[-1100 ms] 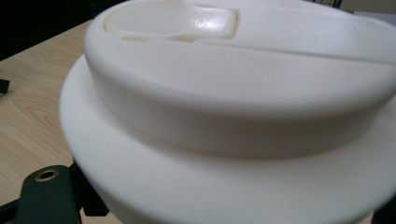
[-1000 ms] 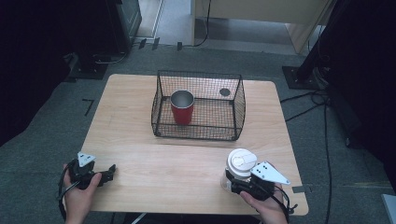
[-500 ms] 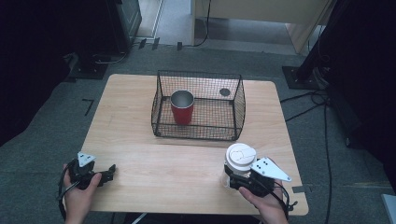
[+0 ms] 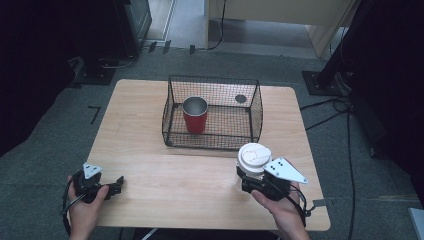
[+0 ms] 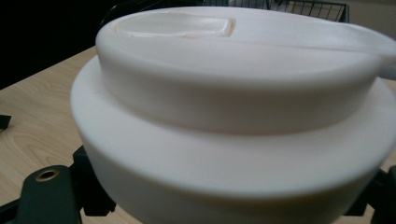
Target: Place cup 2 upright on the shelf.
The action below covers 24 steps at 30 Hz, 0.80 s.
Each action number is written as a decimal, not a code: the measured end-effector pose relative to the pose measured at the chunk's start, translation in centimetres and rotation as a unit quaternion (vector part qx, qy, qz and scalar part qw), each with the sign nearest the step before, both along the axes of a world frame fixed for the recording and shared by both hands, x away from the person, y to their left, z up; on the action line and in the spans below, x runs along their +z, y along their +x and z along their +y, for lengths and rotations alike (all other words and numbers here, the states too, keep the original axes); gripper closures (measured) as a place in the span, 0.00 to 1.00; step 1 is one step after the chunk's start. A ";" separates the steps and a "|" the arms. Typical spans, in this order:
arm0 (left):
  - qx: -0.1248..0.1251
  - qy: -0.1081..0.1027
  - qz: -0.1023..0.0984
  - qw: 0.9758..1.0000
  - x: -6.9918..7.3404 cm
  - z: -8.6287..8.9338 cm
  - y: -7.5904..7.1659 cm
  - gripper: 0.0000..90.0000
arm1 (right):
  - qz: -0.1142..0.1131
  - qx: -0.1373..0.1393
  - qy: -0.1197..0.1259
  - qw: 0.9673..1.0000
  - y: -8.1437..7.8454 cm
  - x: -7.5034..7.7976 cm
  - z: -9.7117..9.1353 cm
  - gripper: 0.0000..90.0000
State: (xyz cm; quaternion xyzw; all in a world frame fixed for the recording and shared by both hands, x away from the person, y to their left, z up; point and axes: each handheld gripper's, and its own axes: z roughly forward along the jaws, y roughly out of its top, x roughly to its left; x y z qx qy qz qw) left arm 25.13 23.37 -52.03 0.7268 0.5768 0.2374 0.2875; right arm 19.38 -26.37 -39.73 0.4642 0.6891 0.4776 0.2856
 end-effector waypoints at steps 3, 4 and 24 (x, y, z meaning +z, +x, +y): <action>0.000 -0.001 0.000 1.000 0.0 0.0 0.0 0.00 | -0.003 -0.002 -0.001 1.000 0.3 0.5 0.3 0.18; 0.000 0.000 0.000 1.000 0.0 0.0 0.0 0.00 | -0.004 -0.001 -0.001 1.000 0.5 0.6 0.4 0.18; 0.000 0.000 0.000 1.000 0.0 0.0 0.0 0.00 | -0.016 -0.002 -0.012 1.000 3.1 3.2 2.1 0.18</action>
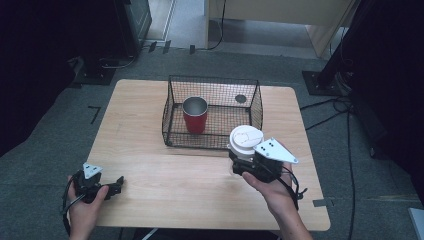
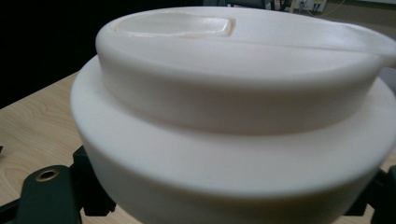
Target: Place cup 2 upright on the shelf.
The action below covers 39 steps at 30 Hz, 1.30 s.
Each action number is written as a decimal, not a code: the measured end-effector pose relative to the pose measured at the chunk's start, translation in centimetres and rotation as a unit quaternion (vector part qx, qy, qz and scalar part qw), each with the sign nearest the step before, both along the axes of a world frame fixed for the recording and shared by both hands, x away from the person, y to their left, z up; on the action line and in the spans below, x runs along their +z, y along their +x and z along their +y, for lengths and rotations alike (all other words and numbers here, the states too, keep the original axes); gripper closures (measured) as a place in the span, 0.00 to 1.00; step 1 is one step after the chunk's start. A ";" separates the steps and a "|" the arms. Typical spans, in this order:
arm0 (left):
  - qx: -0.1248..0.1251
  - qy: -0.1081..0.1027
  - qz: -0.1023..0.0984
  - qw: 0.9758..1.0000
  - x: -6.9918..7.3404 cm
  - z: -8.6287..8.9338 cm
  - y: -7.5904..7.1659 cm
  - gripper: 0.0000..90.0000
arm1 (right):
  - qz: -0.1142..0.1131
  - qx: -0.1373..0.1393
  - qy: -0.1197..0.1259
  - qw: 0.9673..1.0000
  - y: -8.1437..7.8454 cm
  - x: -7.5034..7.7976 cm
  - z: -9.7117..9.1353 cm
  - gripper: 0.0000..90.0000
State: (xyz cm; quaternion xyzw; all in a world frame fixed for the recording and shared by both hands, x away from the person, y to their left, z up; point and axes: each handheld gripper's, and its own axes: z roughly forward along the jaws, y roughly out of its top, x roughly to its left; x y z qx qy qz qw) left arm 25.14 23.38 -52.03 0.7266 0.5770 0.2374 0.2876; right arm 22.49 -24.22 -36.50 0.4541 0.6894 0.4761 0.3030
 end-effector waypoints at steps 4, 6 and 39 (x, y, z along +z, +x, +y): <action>0.000 0.000 0.000 1.000 0.0 0.0 0.0 0.00 | -0.003 0.000 -0.001 1.000 0.6 0.7 0.2 0.18; 0.000 0.000 0.000 1.000 0.0 0.0 0.0 0.00 | -0.006 -0.003 0.000 1.000 0.9 1.2 0.2 0.18; 0.000 0.000 0.000 1.000 0.0 0.0 0.0 0.00 | -0.054 -0.052 -0.007 0.997 8.0 4.7 -0.1 0.18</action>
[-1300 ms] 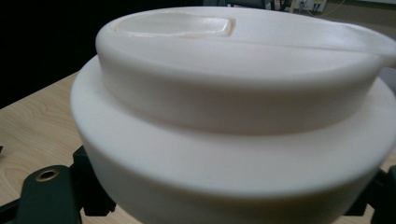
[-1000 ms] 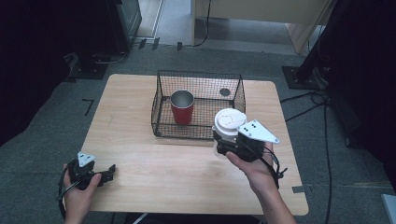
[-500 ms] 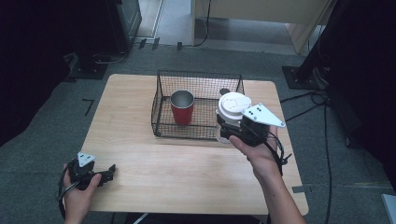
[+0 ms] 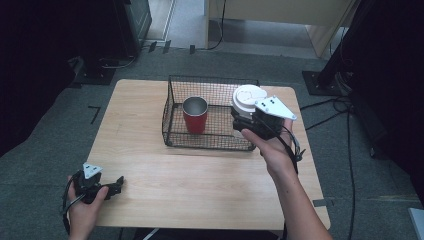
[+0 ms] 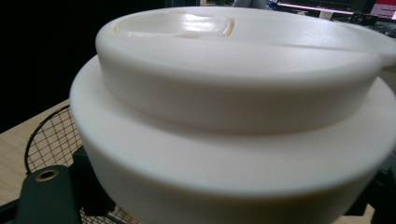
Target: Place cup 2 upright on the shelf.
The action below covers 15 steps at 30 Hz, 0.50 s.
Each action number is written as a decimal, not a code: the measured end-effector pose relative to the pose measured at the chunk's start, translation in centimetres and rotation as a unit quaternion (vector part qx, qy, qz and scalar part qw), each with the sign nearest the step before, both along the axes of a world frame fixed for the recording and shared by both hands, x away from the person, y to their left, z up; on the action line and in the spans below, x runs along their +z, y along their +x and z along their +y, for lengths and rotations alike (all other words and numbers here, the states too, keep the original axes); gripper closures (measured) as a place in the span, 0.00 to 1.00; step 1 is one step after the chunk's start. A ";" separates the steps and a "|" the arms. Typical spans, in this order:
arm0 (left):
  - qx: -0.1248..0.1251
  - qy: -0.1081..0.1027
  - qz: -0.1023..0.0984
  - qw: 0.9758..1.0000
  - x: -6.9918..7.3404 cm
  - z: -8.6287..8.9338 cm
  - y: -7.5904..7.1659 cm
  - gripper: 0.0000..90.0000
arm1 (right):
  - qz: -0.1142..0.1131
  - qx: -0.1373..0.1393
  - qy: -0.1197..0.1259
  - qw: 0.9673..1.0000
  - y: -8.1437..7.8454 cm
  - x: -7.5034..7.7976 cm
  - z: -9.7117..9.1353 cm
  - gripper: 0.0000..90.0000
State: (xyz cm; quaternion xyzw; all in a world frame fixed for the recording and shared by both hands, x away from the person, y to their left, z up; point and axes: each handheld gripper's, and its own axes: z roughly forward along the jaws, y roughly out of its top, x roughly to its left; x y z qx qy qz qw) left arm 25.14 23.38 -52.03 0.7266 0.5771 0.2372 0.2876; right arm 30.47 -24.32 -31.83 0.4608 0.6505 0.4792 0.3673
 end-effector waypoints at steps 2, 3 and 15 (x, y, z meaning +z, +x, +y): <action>0.000 0.000 0.000 1.000 0.0 0.0 0.0 0.00 | 0.005 -0.001 0.002 1.000 0.8 -0.1 0.0 0.18; 0.000 0.000 0.000 1.000 0.0 0.0 0.0 0.00 | 0.008 -0.001 0.002 1.000 1.1 -0.2 0.0 0.18; 0.000 0.000 0.000 1.000 0.0 0.0 0.0 0.00 | 0.009 -0.011 -0.001 1.000 4.4 -1.6 0.7 0.18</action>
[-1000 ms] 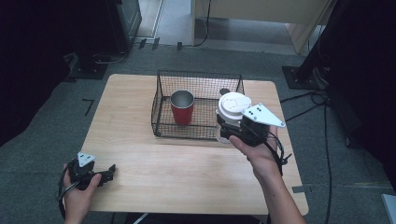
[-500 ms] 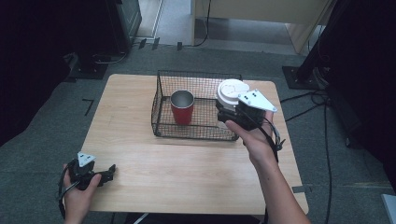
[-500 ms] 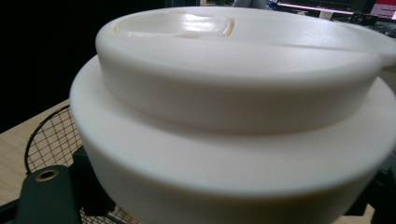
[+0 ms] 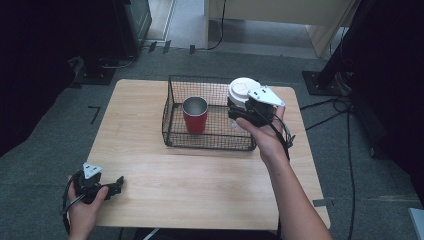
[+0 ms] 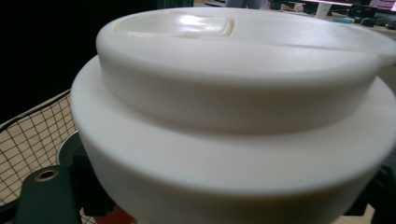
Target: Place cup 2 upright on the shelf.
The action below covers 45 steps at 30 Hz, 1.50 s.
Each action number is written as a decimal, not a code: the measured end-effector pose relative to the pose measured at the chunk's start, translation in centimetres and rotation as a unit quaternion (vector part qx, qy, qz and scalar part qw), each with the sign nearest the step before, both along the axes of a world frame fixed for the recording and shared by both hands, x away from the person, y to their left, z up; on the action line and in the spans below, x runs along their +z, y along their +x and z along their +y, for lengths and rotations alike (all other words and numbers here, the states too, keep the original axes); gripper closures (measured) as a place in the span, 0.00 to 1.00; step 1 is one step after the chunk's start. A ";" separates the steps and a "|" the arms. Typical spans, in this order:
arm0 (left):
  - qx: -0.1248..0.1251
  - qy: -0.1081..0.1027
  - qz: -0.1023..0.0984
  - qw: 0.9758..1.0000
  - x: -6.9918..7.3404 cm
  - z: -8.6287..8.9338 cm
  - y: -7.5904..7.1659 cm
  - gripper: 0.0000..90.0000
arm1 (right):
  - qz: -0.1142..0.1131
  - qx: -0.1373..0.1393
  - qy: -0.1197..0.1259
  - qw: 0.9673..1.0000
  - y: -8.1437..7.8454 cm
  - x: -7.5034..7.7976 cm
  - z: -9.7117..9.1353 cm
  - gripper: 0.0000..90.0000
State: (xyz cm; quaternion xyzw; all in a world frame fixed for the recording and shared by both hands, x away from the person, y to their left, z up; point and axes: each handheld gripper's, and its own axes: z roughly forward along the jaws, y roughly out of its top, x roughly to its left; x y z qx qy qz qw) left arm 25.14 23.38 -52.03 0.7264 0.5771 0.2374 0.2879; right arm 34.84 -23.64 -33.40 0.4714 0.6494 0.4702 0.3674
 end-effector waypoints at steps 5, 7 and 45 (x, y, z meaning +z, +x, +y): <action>0.000 0.000 0.000 1.000 0.0 0.0 0.0 0.00 | 0.011 -0.004 0.005 1.000 1.2 -1.0 0.4 0.18; 0.000 0.000 0.000 1.000 0.0 0.0 0.0 0.00 | 0.017 -0.004 0.003 1.000 1.7 -1.4 0.6 0.18; 0.000 0.000 0.000 1.000 0.0 0.0 0.0 0.00 | 0.087 -0.040 0.032 0.995 9.1 -7.3 1.7 0.18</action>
